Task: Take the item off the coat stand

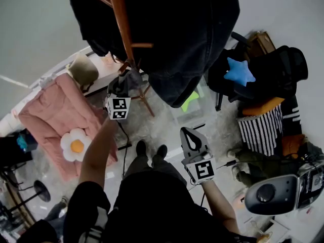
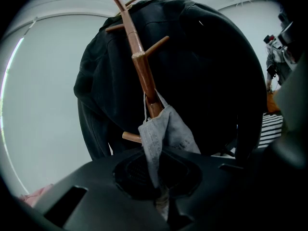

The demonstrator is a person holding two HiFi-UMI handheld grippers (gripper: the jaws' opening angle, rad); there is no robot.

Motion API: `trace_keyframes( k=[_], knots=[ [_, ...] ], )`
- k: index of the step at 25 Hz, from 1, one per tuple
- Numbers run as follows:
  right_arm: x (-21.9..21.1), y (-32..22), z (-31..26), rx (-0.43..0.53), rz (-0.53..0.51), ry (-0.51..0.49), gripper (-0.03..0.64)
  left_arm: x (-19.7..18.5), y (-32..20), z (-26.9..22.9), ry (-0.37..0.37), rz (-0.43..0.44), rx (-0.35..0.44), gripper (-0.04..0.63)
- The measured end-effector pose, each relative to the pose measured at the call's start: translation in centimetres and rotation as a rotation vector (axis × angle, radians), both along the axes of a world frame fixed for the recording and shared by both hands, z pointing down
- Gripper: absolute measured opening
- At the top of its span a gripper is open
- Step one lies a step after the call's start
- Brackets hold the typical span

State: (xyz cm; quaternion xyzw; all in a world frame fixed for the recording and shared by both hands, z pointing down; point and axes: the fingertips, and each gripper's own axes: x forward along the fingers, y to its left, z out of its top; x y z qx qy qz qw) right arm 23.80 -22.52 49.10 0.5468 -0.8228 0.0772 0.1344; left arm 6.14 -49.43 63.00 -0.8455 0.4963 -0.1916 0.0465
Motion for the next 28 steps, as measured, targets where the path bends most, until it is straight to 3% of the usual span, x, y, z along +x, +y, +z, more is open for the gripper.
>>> trace_keyframes(
  k=[28],
  knots=[
    [-0.1,0.3,0.2,-0.009,-0.007,-0.001,0.018,-2.9,3.1,-5.7,0.090,-0.033,0.040,0.025]
  ],
)
